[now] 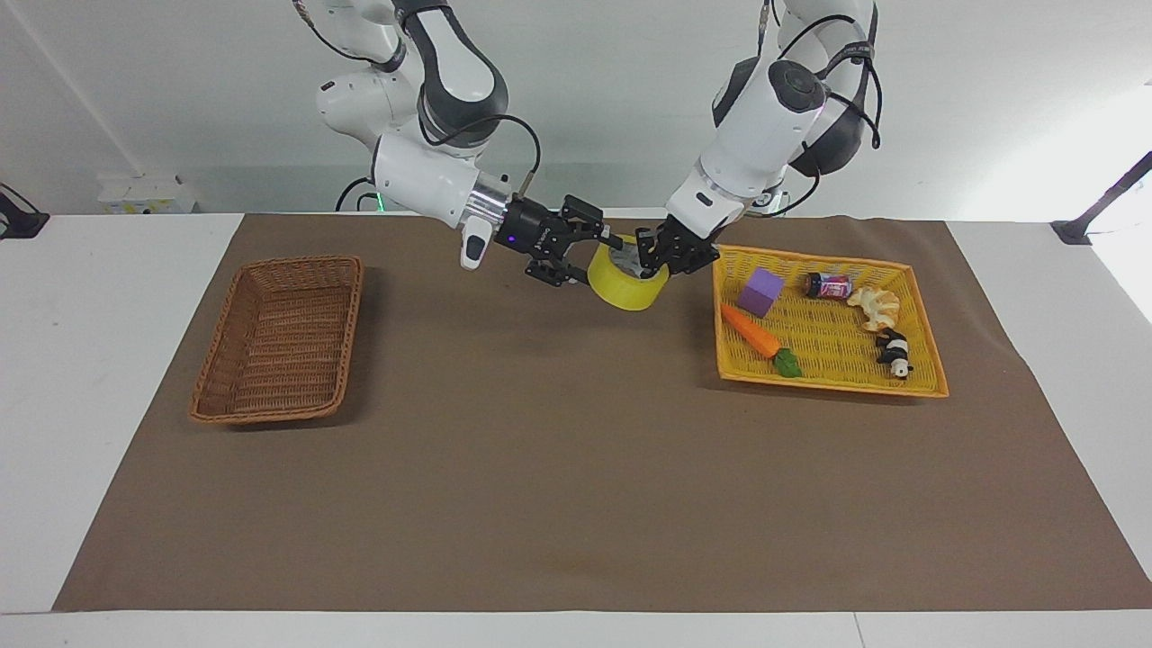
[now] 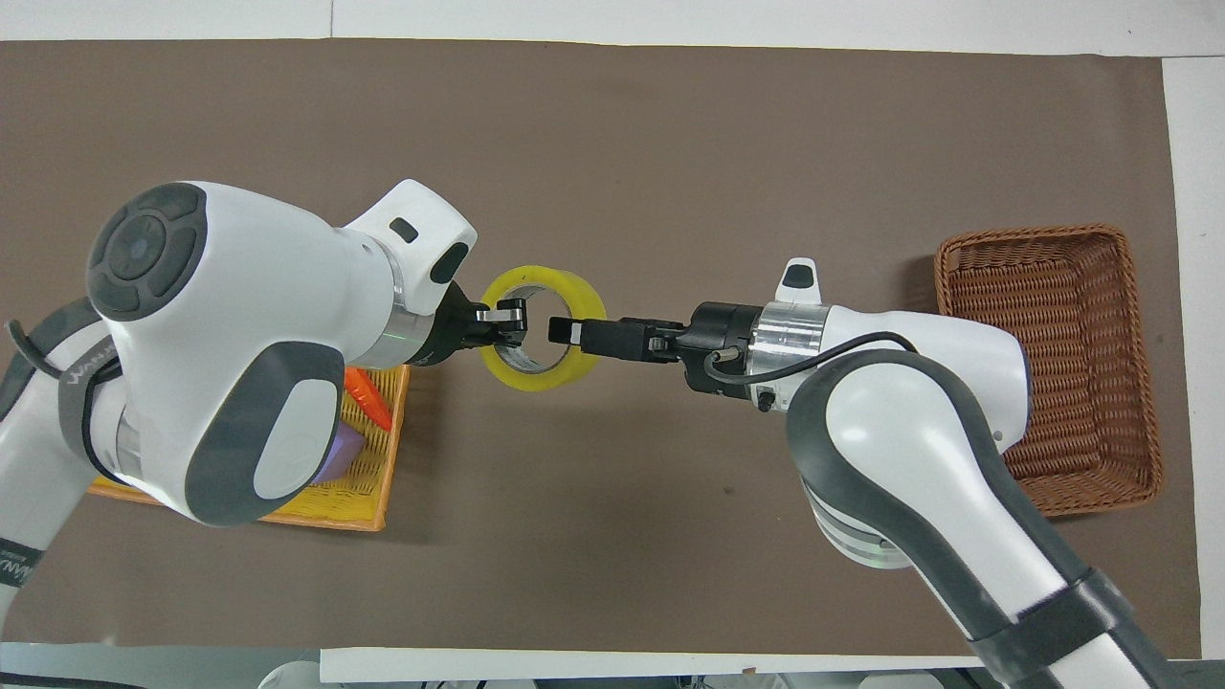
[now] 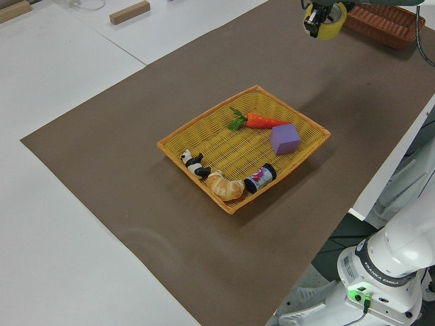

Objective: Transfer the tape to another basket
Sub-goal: 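Open the left gripper and draw it back from the tape, then carry the tape with the right gripper over the wicker basket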

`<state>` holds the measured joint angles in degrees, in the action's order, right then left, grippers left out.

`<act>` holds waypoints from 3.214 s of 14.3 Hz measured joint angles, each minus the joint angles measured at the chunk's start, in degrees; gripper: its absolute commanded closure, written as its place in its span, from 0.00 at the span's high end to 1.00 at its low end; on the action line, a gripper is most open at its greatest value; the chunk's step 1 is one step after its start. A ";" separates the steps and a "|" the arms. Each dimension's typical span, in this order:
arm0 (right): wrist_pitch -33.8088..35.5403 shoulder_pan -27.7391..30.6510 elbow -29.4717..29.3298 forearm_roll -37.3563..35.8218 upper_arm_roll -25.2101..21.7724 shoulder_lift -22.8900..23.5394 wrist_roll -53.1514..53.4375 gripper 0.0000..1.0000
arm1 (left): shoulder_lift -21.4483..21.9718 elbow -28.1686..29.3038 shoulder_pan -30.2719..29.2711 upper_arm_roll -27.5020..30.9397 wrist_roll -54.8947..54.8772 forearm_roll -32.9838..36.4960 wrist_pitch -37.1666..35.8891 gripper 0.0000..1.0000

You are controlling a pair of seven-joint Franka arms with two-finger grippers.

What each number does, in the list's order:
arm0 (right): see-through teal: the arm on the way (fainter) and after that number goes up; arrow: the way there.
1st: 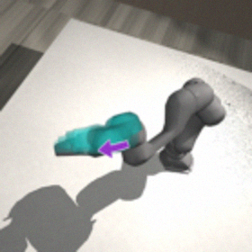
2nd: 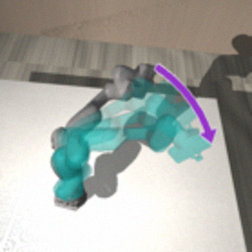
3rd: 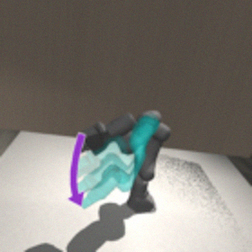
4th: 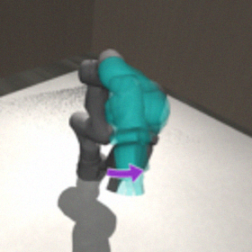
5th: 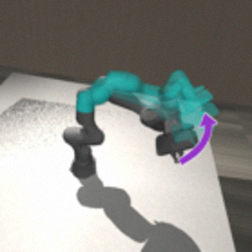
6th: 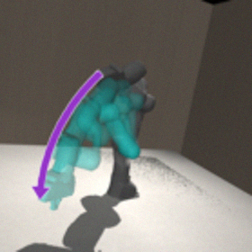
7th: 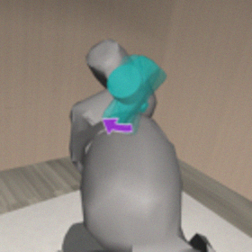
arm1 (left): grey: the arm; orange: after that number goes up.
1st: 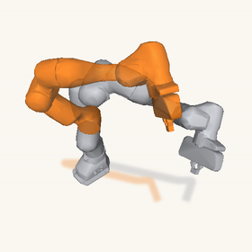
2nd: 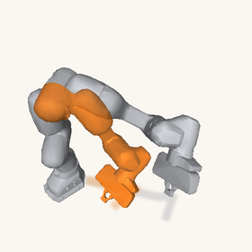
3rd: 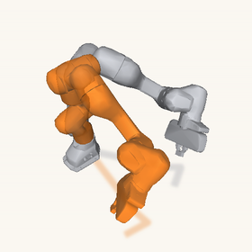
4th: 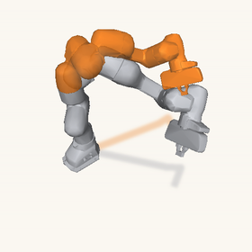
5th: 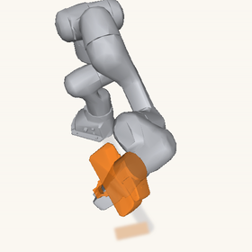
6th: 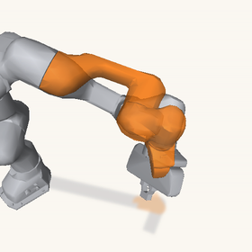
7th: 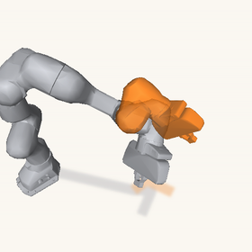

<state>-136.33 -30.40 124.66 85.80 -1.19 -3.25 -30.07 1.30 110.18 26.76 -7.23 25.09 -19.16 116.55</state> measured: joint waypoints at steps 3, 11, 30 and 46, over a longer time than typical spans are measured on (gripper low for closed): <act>-0.37 -0.01 0.22 -0.01 -0.06 0.11 -0.01 0.04 | 0.13 -0.04 -0.02 0.15 -0.09 -0.01 -0.02 0.00; -0.42 -0.05 0.28 -0.02 0.03 0.15 -0.01 0.00 | 0.13 -0.08 0.00 0.14 0.04 -0.08 -0.18 0.85; 7.67 7.36 0.26 -2.23 -0.20 0.26 -0.02 0.00 | 5.01 -7.38 -29.14 3.08 -21.57 14.20 -23.91 0.99; 48.59 60.23 -9.46 -38.55 -1.31 13.42 -10.64 0.00 | 5.65 -12.77 -32.99 2.00 -27.37 17.81 -29.89 1.00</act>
<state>-87.75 29.83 115.20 47.25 -2.50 10.17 -40.71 6.94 97.41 -6.23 -5.23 -2.28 -1.35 86.65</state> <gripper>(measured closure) 0.471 0.000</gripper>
